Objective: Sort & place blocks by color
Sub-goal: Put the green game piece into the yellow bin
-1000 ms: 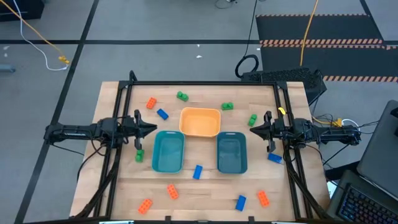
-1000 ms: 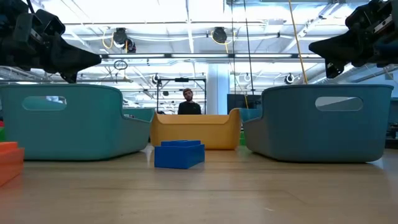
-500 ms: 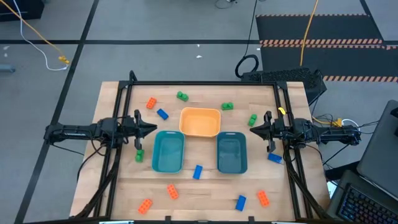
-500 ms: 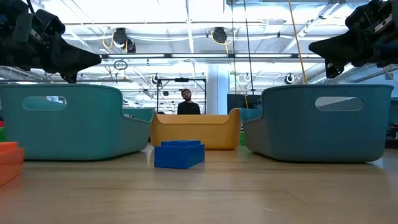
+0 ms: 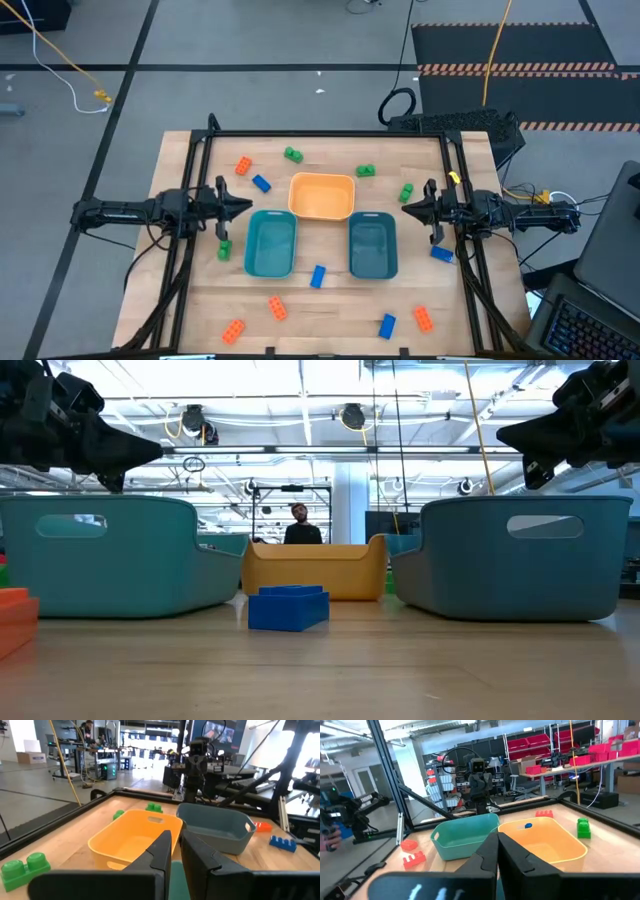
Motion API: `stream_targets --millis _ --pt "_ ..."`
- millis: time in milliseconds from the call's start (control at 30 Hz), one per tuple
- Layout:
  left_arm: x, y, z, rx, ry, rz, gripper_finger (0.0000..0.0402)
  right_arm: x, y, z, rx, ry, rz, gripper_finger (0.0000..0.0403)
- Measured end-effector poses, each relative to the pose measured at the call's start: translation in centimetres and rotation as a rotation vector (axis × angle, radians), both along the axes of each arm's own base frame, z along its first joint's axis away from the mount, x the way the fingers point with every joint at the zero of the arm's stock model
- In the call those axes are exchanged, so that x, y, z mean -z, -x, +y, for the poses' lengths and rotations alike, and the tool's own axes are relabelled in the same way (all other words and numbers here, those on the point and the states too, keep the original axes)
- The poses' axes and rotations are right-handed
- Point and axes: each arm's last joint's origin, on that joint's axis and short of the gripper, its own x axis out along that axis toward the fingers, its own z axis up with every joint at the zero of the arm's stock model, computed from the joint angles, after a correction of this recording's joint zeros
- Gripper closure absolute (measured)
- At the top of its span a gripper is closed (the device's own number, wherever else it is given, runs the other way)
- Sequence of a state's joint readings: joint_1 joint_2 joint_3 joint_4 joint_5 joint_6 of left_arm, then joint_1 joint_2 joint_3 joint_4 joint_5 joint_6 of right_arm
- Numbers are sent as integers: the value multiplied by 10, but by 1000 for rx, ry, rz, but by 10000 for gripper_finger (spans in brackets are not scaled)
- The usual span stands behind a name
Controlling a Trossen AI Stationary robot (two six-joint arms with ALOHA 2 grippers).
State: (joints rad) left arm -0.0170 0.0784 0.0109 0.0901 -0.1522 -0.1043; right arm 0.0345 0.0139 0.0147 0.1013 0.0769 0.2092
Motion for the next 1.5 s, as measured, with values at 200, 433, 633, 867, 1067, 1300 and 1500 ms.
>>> stream_targets --millis 200,433,633,867,1067,1300,1500 --pt "-7 0 0 4 54 -82 360 0 0 0 -6 -50 -3 403" --pt "-15 2 0 7 67 -168 360 0 0 0 -3 -41 1 403" --pt "-25 4 3 -44 132 -205 360 -10 2 -5 163 50 -96 403" --pt "-60 -1 9 -182 102 -30 359 -17 3 -11 353 143 -126 379" --pt "-97 -23 15 -236 67 180 320 -31 -6 -18 414 206 -32 295" --pt "-143 -65 26 -243 -25 206 223 -81 -40 -33 477 224 236 200" --pt "-148 -99 51 -341 96 283 165 -100 -83 -60 516 207 688 192"
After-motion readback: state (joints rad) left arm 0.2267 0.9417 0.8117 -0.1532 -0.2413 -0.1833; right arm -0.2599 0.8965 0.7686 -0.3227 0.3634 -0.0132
